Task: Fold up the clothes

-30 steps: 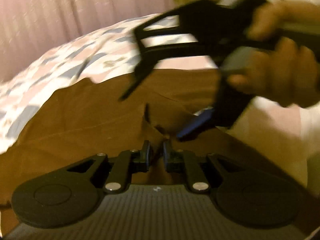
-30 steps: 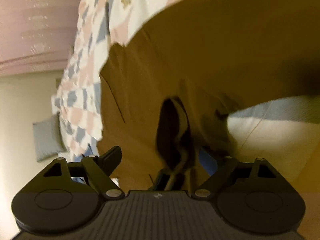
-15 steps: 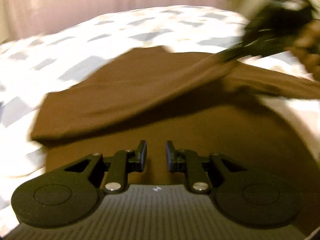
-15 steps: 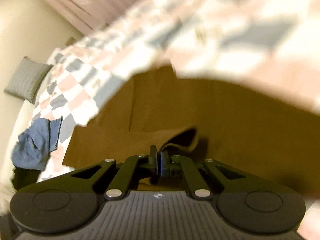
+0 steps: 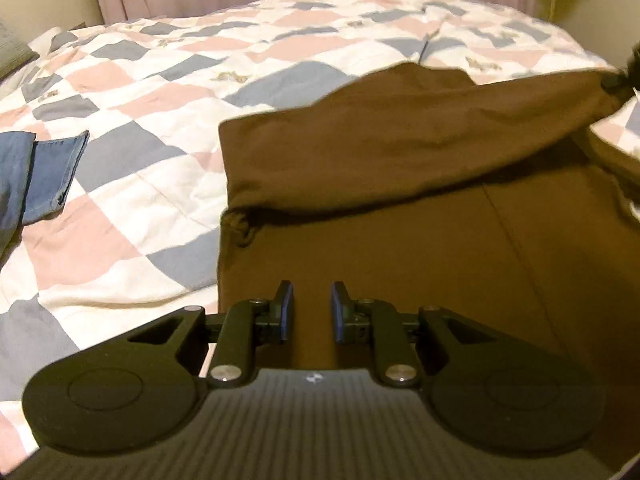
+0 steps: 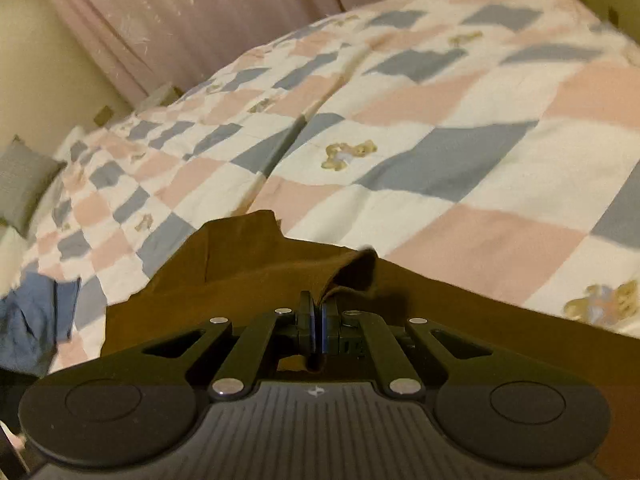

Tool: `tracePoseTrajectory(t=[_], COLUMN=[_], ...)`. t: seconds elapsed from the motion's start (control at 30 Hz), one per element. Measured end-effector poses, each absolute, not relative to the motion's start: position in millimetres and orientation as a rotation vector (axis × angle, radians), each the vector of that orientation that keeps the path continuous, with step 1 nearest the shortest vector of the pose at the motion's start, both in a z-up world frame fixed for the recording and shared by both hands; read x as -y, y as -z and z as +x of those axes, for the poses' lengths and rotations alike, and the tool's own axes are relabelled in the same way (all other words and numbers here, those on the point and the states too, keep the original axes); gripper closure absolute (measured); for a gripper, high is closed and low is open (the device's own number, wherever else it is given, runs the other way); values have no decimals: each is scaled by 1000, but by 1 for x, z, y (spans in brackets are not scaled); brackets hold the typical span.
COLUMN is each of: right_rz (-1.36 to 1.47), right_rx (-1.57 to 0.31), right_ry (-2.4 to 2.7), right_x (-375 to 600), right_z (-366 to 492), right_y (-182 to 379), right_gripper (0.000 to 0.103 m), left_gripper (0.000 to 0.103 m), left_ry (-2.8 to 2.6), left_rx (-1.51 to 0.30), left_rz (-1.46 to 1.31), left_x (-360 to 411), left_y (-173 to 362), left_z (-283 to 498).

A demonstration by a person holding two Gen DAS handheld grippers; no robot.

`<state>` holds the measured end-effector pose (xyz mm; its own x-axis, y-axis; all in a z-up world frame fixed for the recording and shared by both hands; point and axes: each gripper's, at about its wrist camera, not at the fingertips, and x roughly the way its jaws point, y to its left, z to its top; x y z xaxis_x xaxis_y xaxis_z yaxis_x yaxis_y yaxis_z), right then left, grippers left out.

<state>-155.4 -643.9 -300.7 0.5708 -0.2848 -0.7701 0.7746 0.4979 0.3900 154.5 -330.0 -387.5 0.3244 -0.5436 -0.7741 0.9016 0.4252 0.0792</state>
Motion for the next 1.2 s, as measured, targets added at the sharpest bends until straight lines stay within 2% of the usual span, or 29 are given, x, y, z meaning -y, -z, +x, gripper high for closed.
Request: tracePoseTrajectory(t=[0.2,0.37,0.5,0.6,0.7,0.93,1.03,1.07,1.1,1.13,1.17,1.2], right_rz=[899,885,834,832,906,579,416,395,390,389,387,405], right_rx=[-785,-755,-718,-807,-874,-924,-931,-942,-962,-963,-960,-917], right_ry=[818,809,787,823,898,863,721,674,641,633,630,606], right_x=[647,645,636,635,641,612,581,573,567,560,554,548], right_z=[-174,-168,-168,-165,-165,-84,-34,-21,-11,-7,-4,-9], right_y=[336,334,324,335,347,305,302,306,313,315,317,312], right_gripper=[100,100,99,99,99,99,91,82,58,45,38,38], left_gripper=[87,87,87,86,86,83,83,83,83,83,83,83], left_ry=[1020,1024,1065,1053,1025,1019,1002,996,990,985,979,974], left_rx=[-712,-680,-622,-660,-663,-730,-777,-793,-810,-823,-836,-848], left_rz=[489,441,603,738,705,542,509,501,499,499,499,499], left_x=[360,386,419,434,435,399,380,374,368,361,355,349], left_y=[371,359,381,419,416,380,375,375,375,375,375,375], left_z=[191,220,223,222,219,219,217,216,214,212,210,208])
